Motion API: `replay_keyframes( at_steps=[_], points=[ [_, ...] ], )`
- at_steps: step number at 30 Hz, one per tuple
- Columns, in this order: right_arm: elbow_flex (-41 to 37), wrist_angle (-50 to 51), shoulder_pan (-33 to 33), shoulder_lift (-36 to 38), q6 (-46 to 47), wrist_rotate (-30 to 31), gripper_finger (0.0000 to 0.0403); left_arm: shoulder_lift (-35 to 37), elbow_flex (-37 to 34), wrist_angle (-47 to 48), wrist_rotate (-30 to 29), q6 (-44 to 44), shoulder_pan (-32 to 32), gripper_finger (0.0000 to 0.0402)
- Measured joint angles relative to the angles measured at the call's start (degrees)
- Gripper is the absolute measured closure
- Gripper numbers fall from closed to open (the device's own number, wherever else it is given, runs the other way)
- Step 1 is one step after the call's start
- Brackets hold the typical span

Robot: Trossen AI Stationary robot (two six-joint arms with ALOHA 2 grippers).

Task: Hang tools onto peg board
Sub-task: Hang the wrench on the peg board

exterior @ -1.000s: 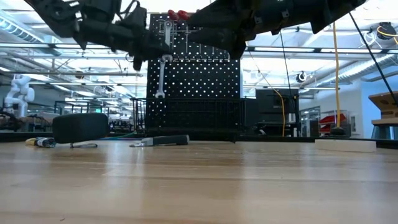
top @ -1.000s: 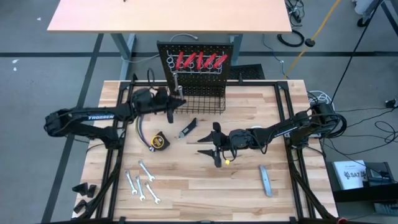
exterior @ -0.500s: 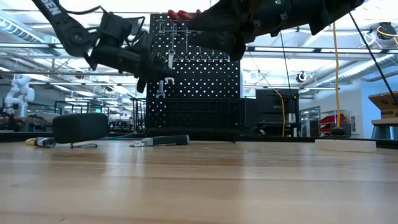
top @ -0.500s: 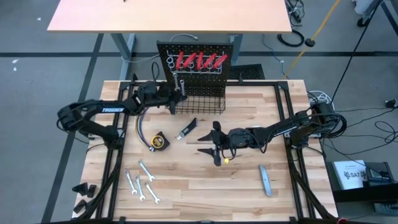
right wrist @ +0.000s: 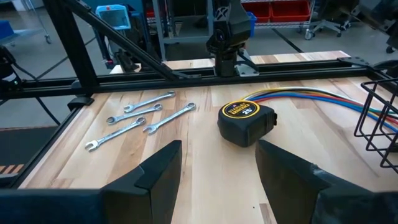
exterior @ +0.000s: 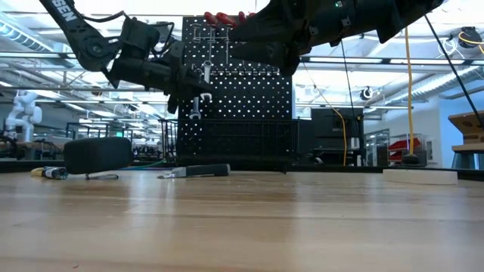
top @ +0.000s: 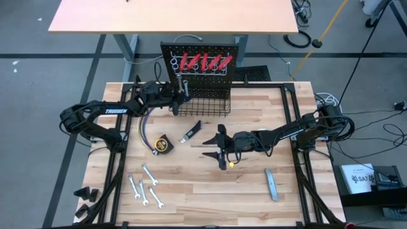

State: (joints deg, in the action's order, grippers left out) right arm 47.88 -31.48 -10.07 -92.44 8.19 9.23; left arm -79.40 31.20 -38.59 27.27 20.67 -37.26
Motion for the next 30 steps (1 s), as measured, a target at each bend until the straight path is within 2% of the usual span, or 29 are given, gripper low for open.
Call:
replay_keyframes(
  at_steps=[15, 30],
  points=[
    [0.00, 0.04, 0.00, 0.00, 0.02, 0.00, 0.0206, 0.00, 2.09, 0.62, -0.44, 1.42, -0.94, 0.0389],
    [0.00, 0.12, 0.00, 0.00, 0.09, 0.00, 0.0206, 0.00, 3.26, 7.04, 0.37, -0.02, -0.92, 0.0389]
  ],
)
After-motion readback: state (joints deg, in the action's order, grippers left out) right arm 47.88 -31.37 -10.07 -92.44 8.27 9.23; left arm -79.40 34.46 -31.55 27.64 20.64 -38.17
